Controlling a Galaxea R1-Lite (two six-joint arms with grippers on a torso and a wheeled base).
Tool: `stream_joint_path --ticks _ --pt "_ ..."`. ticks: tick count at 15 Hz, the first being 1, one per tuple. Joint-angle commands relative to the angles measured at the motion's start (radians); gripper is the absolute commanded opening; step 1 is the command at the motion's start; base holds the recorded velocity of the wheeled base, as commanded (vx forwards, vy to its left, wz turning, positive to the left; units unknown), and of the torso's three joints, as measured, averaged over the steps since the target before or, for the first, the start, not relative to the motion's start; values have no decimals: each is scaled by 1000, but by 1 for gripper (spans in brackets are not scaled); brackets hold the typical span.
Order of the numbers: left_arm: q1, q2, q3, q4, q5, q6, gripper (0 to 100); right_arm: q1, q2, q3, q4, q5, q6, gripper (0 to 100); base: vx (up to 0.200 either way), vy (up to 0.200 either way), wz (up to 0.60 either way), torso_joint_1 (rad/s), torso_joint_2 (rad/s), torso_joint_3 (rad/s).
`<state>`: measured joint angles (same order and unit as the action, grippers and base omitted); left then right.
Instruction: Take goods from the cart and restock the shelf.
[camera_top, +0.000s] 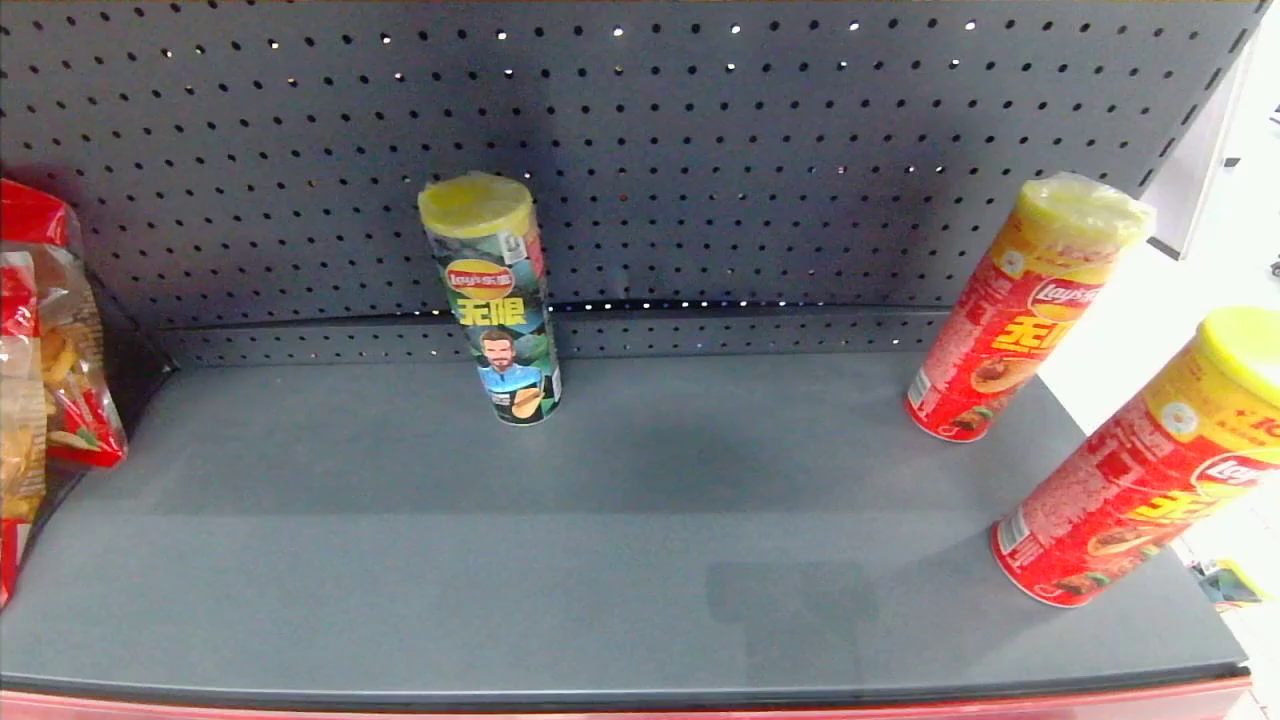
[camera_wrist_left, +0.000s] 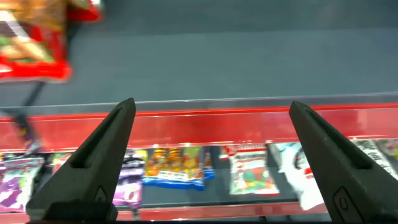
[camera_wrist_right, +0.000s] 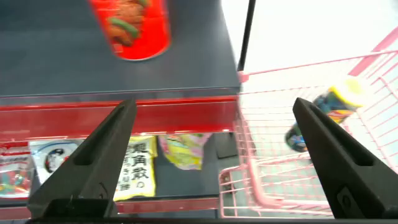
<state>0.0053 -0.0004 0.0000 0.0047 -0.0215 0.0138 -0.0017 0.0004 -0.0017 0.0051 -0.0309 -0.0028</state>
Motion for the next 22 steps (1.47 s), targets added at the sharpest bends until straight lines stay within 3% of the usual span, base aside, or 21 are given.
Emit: stream_joint_path --ticks 1,22 --pt "1 0 0 0 0 0 100 0 1 0 -1 0 0 100 0 -200 0 2 2 2" --pt "1 0 0 0 0 -5 100 0 1 0 -1 0 0 100 0 -200 0 3 2 3"
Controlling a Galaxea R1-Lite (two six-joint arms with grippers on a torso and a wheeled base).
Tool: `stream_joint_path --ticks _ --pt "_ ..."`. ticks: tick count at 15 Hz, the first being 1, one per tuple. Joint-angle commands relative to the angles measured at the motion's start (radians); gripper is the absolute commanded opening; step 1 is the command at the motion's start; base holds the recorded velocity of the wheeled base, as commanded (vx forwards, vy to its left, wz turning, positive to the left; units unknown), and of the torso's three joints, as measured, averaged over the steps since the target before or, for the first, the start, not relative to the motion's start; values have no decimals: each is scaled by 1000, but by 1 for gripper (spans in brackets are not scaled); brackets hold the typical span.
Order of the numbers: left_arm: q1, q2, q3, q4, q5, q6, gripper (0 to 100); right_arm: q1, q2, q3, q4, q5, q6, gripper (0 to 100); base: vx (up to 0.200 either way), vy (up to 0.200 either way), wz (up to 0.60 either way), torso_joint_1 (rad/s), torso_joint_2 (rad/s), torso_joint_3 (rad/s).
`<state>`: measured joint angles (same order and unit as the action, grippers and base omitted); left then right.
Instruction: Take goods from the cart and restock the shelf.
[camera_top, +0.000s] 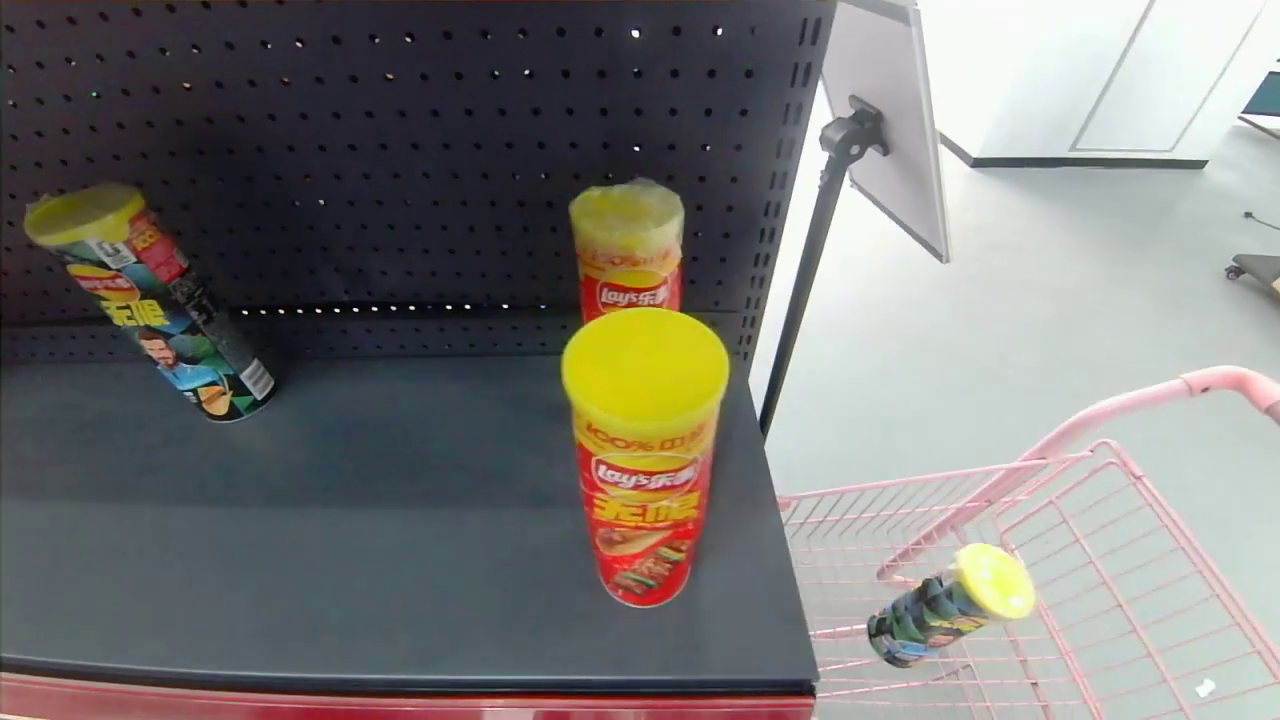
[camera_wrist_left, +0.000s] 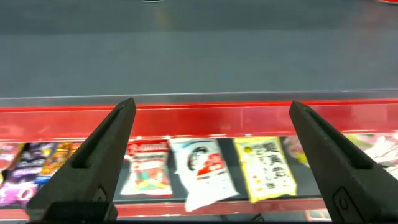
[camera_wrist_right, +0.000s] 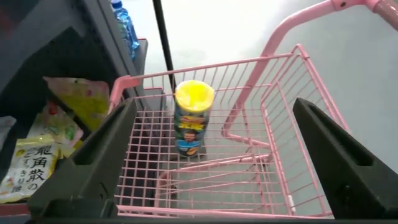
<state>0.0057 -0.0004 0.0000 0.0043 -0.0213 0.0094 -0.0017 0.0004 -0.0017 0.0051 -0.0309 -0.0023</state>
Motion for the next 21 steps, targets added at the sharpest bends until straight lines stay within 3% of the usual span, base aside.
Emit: stream_joint_path --ticks 1,21 --pt "0 0 0 0 0 0 100 0 1 0 -1 0 -1 100 0 0 0 0 0 0" --pt "0 0 0 0 0 -2 100 0 1 0 -1 0 -1 100 0 0 0 0 0 0"
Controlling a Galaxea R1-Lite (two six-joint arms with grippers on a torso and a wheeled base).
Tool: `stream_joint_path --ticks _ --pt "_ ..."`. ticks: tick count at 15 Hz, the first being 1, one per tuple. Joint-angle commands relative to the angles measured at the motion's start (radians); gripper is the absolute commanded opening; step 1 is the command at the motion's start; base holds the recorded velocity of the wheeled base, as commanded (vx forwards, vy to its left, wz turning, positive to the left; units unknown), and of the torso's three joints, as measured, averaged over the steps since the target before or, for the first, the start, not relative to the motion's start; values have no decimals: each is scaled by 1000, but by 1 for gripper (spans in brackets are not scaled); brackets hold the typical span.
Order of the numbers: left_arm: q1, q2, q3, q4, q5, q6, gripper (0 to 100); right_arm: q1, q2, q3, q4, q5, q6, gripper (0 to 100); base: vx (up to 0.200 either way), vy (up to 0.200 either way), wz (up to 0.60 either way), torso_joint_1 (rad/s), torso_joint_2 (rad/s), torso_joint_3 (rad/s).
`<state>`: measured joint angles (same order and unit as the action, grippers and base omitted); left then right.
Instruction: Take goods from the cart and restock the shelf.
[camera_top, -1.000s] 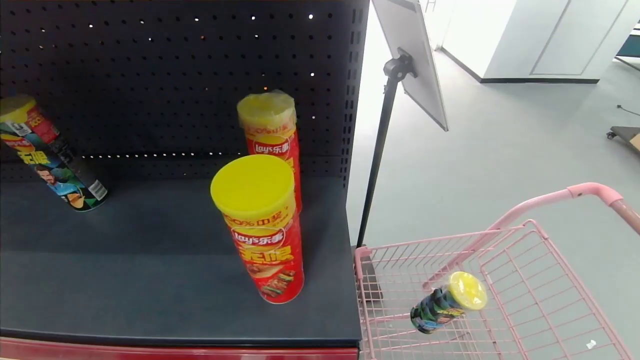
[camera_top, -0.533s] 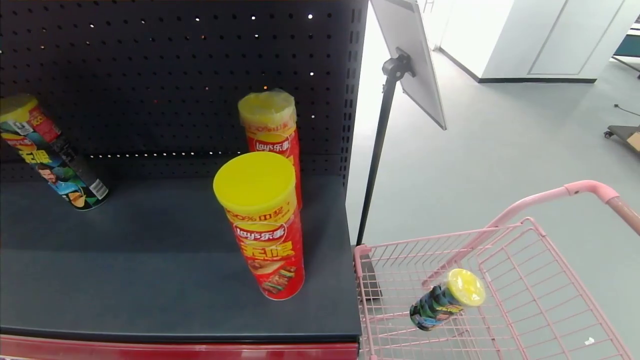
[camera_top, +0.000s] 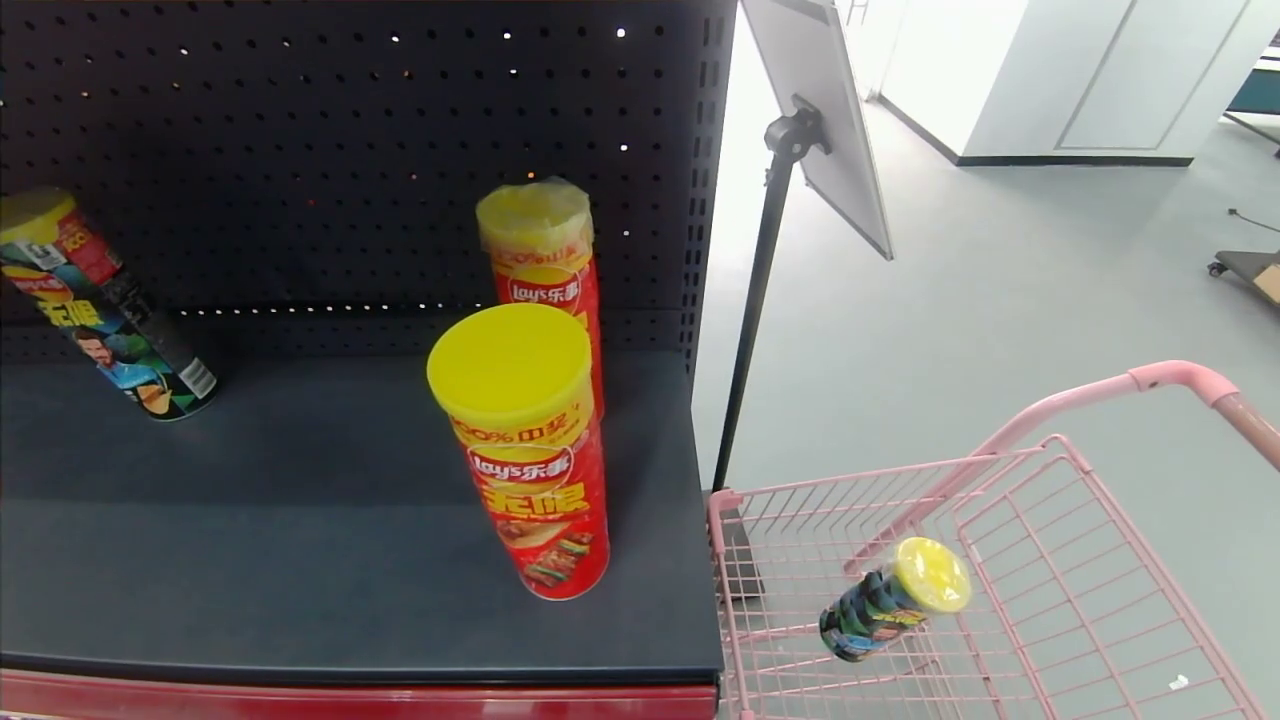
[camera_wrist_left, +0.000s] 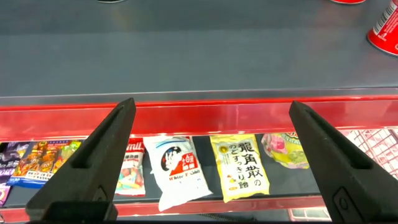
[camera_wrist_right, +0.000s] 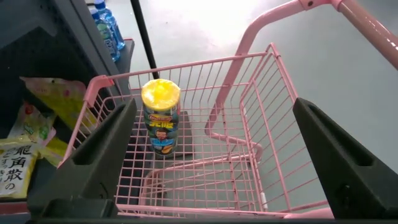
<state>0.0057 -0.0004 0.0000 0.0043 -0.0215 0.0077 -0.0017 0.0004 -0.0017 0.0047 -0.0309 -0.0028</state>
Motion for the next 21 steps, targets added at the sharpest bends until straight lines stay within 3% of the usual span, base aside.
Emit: stream_joint_path --ticks 1,12,21 --pt "0 0 0 0 0 0 100 0 1 0 0 0 0 100 0 0 0 0 0 0" --pt "0 0 0 0 0 2 100 0 1 0 0 0 0 100 0 0 0 0 0 0" --pt "0 0 0 0 0 0 100 0 1 0 0 0 0 100 -200 0 0 0 2 1"
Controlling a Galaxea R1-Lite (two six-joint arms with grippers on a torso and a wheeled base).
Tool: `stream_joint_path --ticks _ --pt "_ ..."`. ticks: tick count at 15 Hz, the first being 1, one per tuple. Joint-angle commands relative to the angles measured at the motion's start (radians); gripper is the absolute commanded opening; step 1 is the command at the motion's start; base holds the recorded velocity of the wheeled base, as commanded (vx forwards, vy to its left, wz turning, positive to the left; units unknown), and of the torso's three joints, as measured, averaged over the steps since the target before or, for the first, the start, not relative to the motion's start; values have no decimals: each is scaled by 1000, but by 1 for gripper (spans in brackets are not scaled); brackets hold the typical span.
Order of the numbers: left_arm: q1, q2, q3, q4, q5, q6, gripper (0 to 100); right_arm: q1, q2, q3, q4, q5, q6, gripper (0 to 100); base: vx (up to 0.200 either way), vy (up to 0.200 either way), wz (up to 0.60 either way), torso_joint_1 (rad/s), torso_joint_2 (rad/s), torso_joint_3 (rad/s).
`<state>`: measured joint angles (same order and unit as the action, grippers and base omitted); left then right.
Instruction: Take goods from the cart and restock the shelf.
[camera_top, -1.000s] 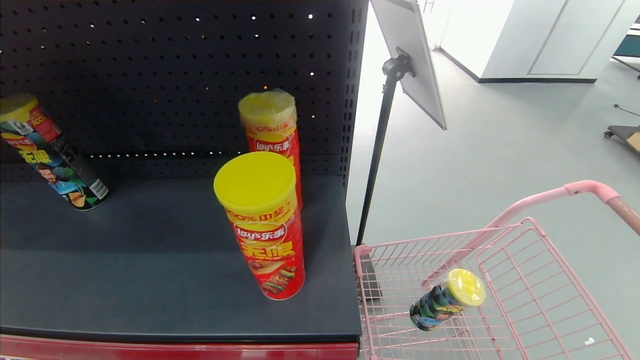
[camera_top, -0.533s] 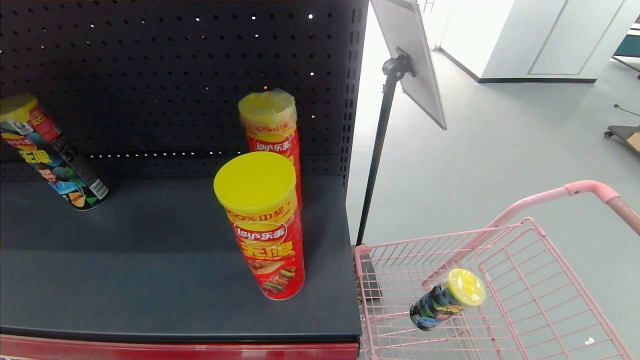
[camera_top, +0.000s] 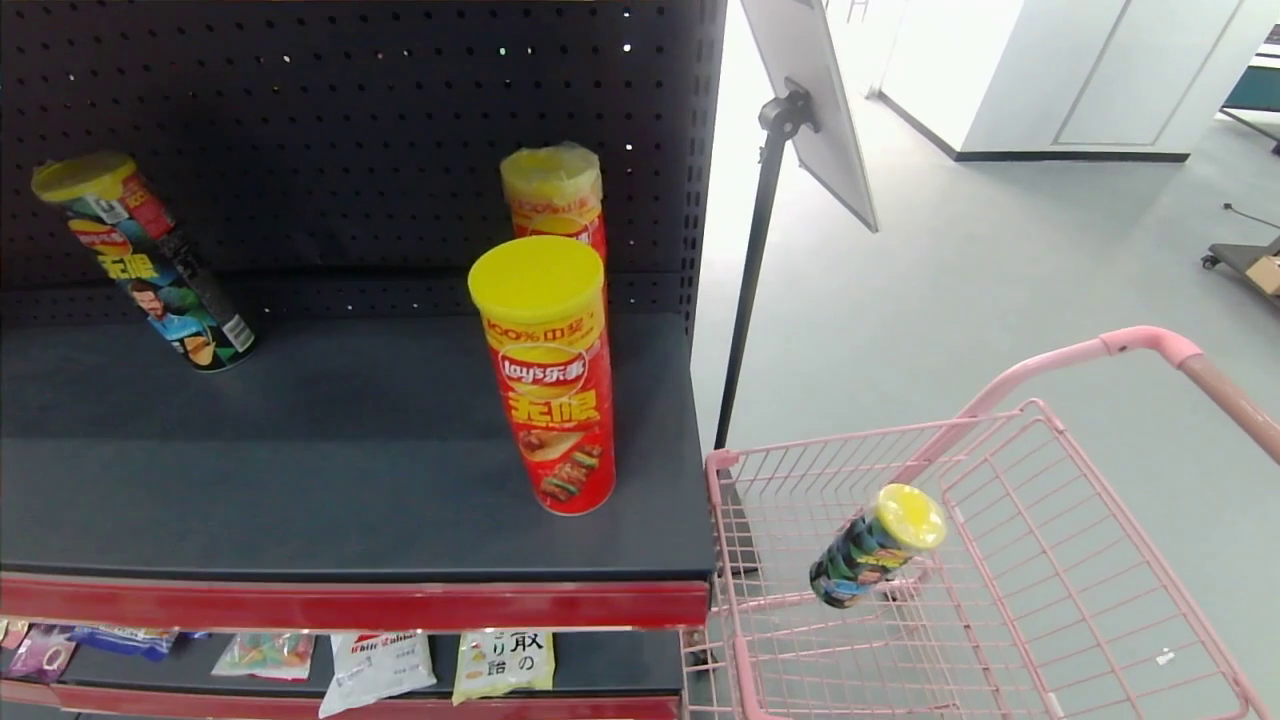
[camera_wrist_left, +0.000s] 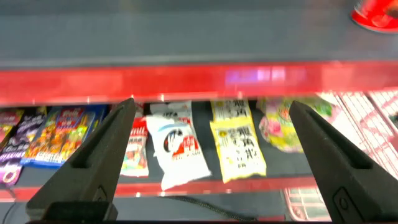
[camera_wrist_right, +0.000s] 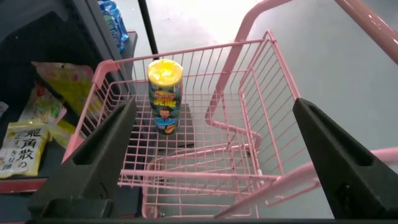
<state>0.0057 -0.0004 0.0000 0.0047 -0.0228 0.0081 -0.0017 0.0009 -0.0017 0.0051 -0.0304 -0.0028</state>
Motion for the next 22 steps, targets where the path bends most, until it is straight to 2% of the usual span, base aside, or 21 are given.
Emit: stream_joint_path --ticks 1,22 --pt "0 0 0 0 0 0 100 0 1 0 -1 0 0 100 -200 0 0 2 2 2" --pt "0 0 0 0 0 1 100 2 1 0 -1 7 0 100 0 0 0 0 0 0"
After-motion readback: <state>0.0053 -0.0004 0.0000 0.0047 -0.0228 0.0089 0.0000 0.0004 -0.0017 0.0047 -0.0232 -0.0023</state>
